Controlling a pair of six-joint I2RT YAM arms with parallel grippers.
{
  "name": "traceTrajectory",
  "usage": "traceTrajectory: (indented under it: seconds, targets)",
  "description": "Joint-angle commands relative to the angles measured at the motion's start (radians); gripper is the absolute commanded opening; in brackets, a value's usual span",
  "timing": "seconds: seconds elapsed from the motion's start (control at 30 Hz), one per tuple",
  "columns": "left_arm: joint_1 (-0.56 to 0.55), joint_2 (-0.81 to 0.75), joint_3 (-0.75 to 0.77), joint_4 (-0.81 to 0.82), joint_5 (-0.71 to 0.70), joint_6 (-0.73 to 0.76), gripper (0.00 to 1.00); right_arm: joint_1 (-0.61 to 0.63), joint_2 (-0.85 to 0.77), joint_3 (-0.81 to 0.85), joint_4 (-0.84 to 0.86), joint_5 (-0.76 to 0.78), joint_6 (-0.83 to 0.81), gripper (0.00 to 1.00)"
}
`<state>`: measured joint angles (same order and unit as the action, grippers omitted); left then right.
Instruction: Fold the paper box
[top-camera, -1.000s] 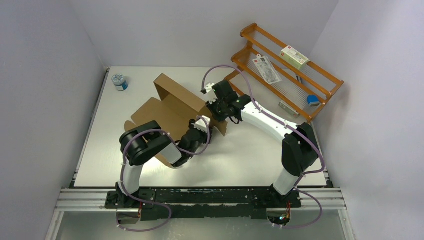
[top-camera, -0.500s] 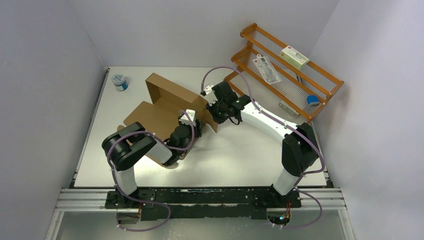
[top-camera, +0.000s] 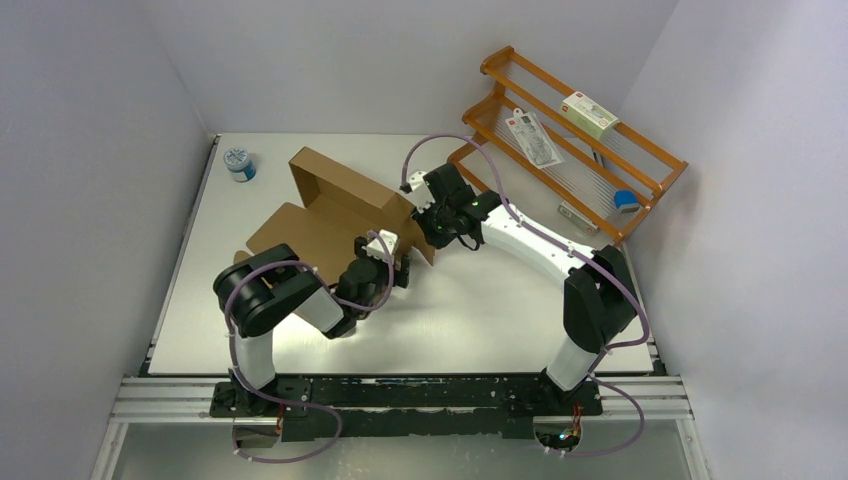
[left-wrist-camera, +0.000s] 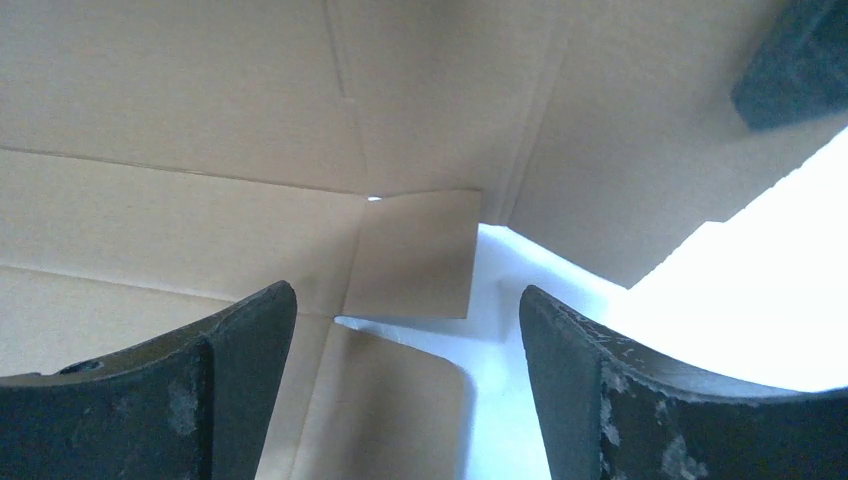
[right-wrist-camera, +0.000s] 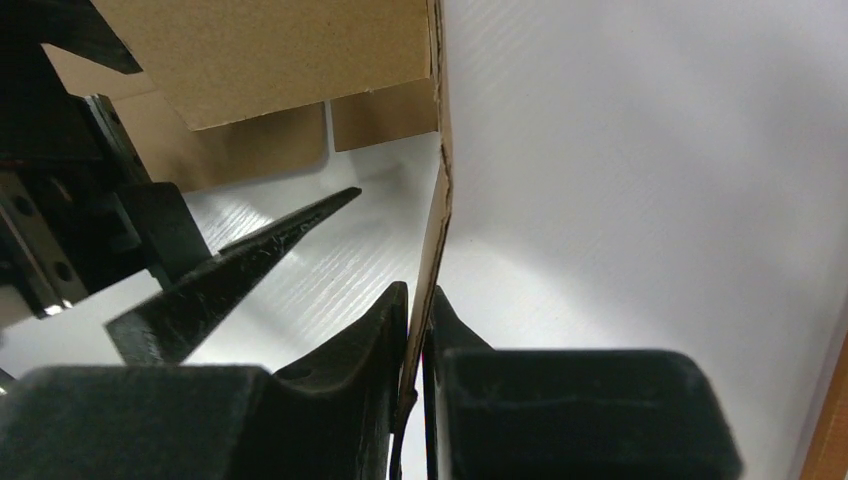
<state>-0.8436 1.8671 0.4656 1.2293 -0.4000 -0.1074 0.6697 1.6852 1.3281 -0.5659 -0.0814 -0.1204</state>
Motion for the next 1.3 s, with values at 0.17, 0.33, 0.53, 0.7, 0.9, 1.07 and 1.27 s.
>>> traceTrajectory:
  seconds: [0.17,0.33,0.53,0.7,0.9,1.07,1.27]
  targets:
    - [-0.016,0.059,0.097,-0.090,-0.113,0.038,0.85,0.012,-0.006,-0.013,0.010,-0.004,-0.007,0.12]
    - [-0.012,0.043,0.104,-0.117,-0.202,0.009,0.77,0.013,-0.006,-0.014,0.006,-0.002,-0.010,0.11]
    - [-0.006,0.030,0.099,-0.128,-0.264,-0.022,0.67,0.014,-0.021,-0.018,0.002,0.006,-0.012,0.10]
    - [0.007,-0.038,0.059,-0.117,-0.295,-0.061,0.61,0.015,-0.025,-0.023,0.000,0.011,-0.015,0.09]
    - [0.034,-0.096,0.047,-0.126,-0.299,-0.091,0.59,0.017,-0.021,-0.017,-0.013,0.014,-0.016,0.08]
    - [0.063,-0.054,0.080,-0.161,-0.255,-0.116,0.60,0.021,-0.032,-0.020,-0.015,0.011,-0.018,0.07]
    - [0.096,-0.045,0.040,-0.129,-0.132,-0.132,0.70,0.028,-0.037,-0.028,-0.005,0.007,-0.015,0.08]
